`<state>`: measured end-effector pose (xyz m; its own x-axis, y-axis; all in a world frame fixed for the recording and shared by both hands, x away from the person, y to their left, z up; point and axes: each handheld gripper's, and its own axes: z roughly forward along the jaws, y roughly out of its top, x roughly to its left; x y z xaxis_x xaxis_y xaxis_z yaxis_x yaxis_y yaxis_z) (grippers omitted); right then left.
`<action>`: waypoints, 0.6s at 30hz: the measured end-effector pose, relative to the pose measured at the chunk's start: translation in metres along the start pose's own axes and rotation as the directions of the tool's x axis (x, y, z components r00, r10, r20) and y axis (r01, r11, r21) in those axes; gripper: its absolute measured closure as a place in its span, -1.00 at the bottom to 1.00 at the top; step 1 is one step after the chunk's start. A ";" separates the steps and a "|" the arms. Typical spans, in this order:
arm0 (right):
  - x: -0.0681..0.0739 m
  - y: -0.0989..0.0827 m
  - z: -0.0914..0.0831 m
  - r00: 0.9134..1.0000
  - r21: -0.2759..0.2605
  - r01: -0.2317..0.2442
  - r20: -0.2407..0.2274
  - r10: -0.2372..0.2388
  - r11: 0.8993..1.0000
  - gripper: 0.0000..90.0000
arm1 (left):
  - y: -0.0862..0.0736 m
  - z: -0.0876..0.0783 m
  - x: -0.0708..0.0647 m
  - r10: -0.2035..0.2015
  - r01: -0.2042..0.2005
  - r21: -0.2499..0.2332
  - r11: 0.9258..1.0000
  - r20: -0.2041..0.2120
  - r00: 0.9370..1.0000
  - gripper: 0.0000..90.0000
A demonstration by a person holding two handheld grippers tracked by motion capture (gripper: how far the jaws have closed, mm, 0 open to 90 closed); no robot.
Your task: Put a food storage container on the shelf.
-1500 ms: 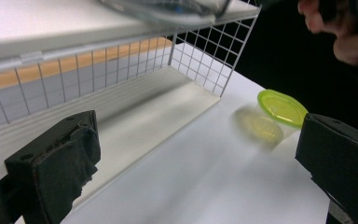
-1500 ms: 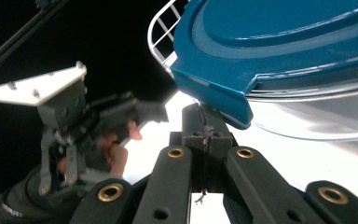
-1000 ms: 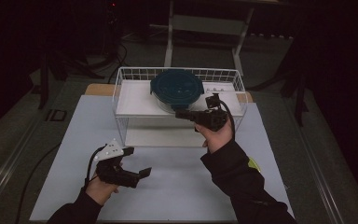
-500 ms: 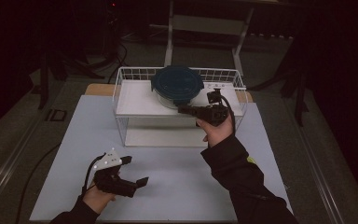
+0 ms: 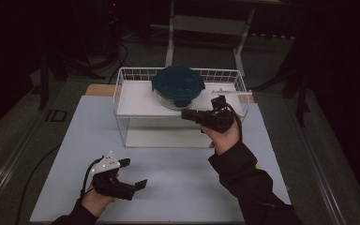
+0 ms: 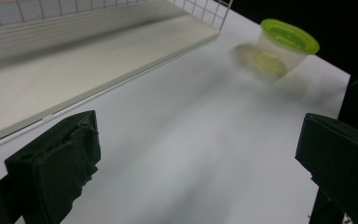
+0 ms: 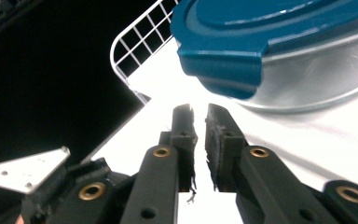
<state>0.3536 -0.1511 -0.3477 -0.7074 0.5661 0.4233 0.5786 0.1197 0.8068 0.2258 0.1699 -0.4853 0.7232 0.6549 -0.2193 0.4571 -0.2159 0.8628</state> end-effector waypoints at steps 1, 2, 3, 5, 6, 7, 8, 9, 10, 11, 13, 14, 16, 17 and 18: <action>0.000 0.000 0.000 1.000 0.000 0.000 0.000 0.000 1.000 0.72 | 0.000 0.000 0.000 0.003 -0.003 -0.005 1.000 0.001 1.000 -1.00; -0.001 -0.002 -0.003 1.000 -0.007 0.012 0.006 -0.012 1.000 0.67 | 0.000 -0.001 0.000 0.006 -0.006 -0.008 1.000 0.003 1.000 -1.00; -0.002 -0.003 -0.005 1.000 -0.005 0.020 0.007 -0.020 1.000 0.65 | 0.000 -0.001 0.000 0.004 -0.004 -0.016 1.000 0.009 1.000 -1.00; -0.004 -0.007 -0.013 1.000 -0.016 0.026 0.012 -0.026 1.000 0.52 | 0.000 -0.002 0.000 0.004 -0.004 -0.018 1.000 0.011 1.000 -1.00; -0.004 -0.008 -0.015 0.999 -0.018 0.035 0.009 -0.035 0.999 0.46 | 0.000 -0.002 0.000 0.006 -0.005 -0.017 1.000 0.013 1.000 -1.00; -0.004 -0.011 -0.019 0.999 -0.026 0.050 0.018 -0.050 0.998 0.38 | 0.000 -0.002 0.000 0.003 -0.003 -0.019 1.000 0.015 1.000 -1.00; -0.003 -0.013 -0.022 0.998 -0.030 0.063 0.020 -0.063 0.998 0.28 | 0.000 -0.002 0.000 0.003 -0.003 -0.017 1.000 0.016 1.000 -1.00; -0.003 -0.015 -0.025 0.997 -0.034 0.073 0.014 -0.073 0.997 0.20 | 0.000 -0.002 -0.001 0.005 -0.005 -0.018 1.000 0.017 1.000 -1.00; -0.002 -0.017 -0.027 0.996 -0.036 0.083 0.018 -0.082 0.996 0.14 | 0.000 -0.002 -0.001 0.011 -0.011 -0.019 1.000 0.020 1.000 -1.00; -0.002 -0.019 -0.030 0.995 -0.040 0.095 0.022 -0.095 0.995 0.05 | 0.000 -0.002 -0.002 0.010 -0.010 -0.020 1.000 0.021 1.000 -1.00; -0.002 -0.024 -0.037 0.995 -0.053 0.102 0.011 -0.101 0.993 -0.12 | 0.000 -0.002 -0.003 0.008 -0.008 -0.024 1.000 0.026 1.000 -1.00; -0.002 -0.027 -0.041 0.995 -0.064 0.103 0.008 -0.103 0.993 -0.18 | 0.000 -0.002 -0.003 0.009 -0.009 -0.023 1.000 0.024 1.000 -1.00; -0.004 -0.032 -0.048 0.993 -0.078 0.113 -0.009 -0.114 0.991 -0.37 | 0.000 -0.002 -0.002 0.010 -0.009 -0.025 1.000 0.022 1.000 -1.00; -0.005 -0.034 -0.052 0.991 -0.080 0.128 -0.023 -0.131 0.989 -0.44 | 0.000 -0.002 -0.002 0.009 -0.008 -0.025 1.000 0.020 1.000 -1.00; -0.005 -0.037 -0.056 0.990 -0.087 0.135 -0.020 -0.137 0.987 -0.47 | 0.000 -0.002 -0.001 0.004 -0.003 -0.026 1.000 0.016 1.000 -1.00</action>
<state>0.3132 -0.2044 -0.3568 -0.7878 0.5282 0.3167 0.4401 0.1232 0.8895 0.2235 0.1707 -0.4844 0.7331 0.6424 -0.2232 0.4411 -0.1994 0.8750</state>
